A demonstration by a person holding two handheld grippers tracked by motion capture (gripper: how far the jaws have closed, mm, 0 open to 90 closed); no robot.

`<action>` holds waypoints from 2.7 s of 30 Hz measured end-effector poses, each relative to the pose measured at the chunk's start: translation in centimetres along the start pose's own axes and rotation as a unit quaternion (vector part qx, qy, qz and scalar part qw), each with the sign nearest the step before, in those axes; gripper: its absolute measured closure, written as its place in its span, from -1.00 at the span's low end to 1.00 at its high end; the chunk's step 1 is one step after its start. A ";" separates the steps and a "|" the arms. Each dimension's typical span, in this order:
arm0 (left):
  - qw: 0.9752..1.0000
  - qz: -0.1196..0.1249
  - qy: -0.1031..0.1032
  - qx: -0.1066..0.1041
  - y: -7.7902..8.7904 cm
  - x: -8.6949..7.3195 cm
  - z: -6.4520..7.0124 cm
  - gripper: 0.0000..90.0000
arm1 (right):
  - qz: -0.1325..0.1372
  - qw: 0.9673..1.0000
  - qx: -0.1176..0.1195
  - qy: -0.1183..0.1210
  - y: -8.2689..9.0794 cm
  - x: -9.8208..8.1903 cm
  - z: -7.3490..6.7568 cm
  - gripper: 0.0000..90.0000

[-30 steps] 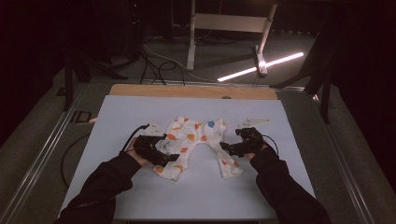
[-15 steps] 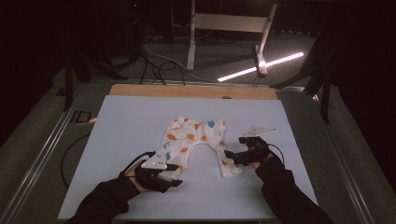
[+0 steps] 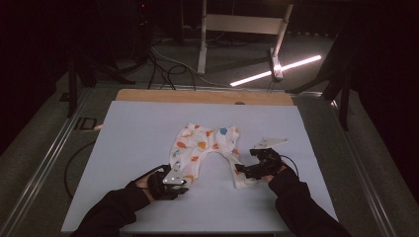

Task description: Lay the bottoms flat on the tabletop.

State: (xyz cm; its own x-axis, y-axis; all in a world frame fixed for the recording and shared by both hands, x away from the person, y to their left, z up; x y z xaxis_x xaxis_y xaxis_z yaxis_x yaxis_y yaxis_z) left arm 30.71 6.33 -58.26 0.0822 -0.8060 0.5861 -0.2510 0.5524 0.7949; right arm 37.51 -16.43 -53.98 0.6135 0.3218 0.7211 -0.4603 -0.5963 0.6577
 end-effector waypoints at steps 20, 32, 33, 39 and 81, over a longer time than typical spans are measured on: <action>0.988 0.040 0.132 0.076 1.1 -2.0 -5.4 0.96 | 0.000 1.000 0.000 0.002 0.1 0.0 0.2 -0.69; 0.986 0.052 0.141 0.069 1.2 -2.9 -5.8 0.70 | -0.005 1.000 0.003 0.000 -0.1 -0.1 0.0 -0.69; 0.986 0.058 0.138 0.069 1.5 -2.7 -5.7 0.69 | -0.005 1.000 0.002 0.000 -0.1 -0.1 0.1 -0.69; 0.988 0.081 0.113 0.061 2.4 -1.2 -4.6 0.61 | -0.006 1.000 0.003 -0.003 -0.1 -0.2 0.1 -0.69; 0.996 0.058 0.029 -0.057 0.6 1.1 3.3 0.63 | -0.002 1.000 0.004 -0.001 0.2 0.0 -0.1 -0.69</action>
State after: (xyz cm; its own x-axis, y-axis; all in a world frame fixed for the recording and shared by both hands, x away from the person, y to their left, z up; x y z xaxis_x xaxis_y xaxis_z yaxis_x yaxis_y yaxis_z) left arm 27.50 5.05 -57.68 0.1152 -0.7237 0.6805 -0.1503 0.6645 0.7321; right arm 37.33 -16.47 -53.79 0.6167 0.3230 0.7178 -0.4527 -0.6005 0.6591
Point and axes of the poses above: each handheld gripper's, and its own axes: y roughly backward along the jaws, x roughly out of its top, z roughly to its right, the point moved 10 cm from there along -y, roughly forward along the jaws, and after that the axes turned 8 degrees about -y, right-handed, at the moved point
